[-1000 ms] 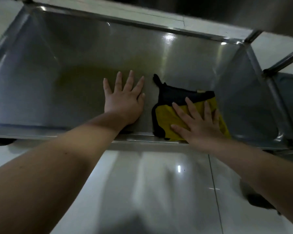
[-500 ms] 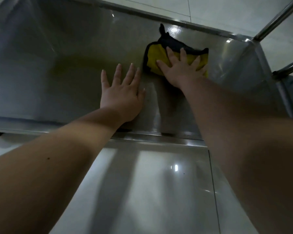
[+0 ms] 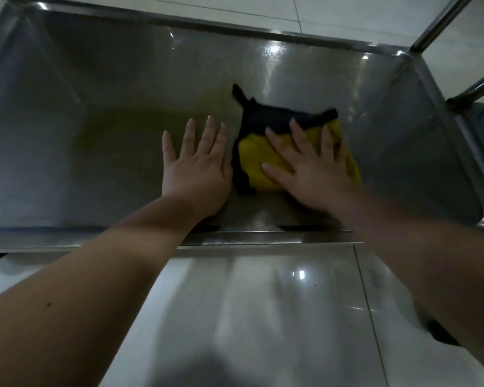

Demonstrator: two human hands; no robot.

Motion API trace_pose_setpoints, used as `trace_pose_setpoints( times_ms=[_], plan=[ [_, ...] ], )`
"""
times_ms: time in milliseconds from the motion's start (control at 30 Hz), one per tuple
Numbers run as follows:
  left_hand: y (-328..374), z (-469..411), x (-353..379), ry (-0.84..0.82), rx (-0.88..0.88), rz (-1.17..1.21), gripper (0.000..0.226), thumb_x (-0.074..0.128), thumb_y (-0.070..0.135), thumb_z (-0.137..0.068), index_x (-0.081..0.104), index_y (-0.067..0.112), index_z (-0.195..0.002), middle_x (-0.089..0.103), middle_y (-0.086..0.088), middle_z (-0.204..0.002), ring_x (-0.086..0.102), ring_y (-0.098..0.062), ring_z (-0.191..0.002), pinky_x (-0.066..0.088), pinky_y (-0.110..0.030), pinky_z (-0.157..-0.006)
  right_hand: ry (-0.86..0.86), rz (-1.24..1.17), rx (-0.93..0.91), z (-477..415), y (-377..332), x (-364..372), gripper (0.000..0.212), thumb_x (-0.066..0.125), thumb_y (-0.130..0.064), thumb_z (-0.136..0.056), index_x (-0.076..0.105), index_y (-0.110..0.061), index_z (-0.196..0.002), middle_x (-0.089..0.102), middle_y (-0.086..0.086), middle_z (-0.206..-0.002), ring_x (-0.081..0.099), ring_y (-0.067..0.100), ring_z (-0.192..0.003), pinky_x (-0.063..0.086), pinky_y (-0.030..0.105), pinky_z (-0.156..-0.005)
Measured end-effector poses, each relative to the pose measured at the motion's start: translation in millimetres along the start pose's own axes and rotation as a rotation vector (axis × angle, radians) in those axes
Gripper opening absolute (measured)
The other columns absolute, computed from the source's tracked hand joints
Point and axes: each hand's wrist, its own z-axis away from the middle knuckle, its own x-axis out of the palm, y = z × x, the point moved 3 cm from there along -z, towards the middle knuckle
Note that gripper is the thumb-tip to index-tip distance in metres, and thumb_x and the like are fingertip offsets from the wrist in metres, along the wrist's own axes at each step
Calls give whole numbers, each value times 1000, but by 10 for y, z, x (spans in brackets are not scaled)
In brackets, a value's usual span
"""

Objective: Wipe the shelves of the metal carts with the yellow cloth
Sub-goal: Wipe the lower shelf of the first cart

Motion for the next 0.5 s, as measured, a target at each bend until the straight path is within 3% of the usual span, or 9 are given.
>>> trace_pose_setpoints(
  times_ms=[167, 300, 400, 500],
  plan=[
    [-14, 18, 15, 28, -22, -9, 61, 12, 45, -103, -6, 27, -157, -14, 6, -164, -15, -21, -151, -9, -54, -119, 3, -121, 180, -1013, -491, -232, 75, 19, -84, -85, -10, -55, -148, -22, -6, -162, -22, 49, -143, -14, 71, -109],
    [-57, 44, -1, 40, -41, 19, 61, 11, 49, -102, -5, 28, -158, -13, 3, -165, -15, -17, -150, -10, -51, -120, 39, -80, 52, -1147, -873, -245, 76, 19, -82, -86, -8, -52, -151, -17, -4, -164, -19, 48, -144, -16, 70, -108],
    [-54, 43, -7, 50, -40, 27, 62, 15, 49, -102, -2, 29, -158, -9, 2, -165, -12, -17, -151, -8, -50, -121, 39, -51, 21, -1147, -556, -310, 74, 19, -82, -86, -6, -54, -150, -13, -8, -164, -17, 42, -146, -16, 67, -110],
    [-56, 52, -25, 56, -34, 42, 61, 18, 48, -102, 1, 29, -158, -6, 3, -166, -9, -17, -151, -8, -49, -121, 27, -52, 120, -1136, 130, -363, 74, 16, -86, -83, -7, -57, -148, -14, -14, -163, -14, 41, -147, -12, 65, -113]
  ],
)
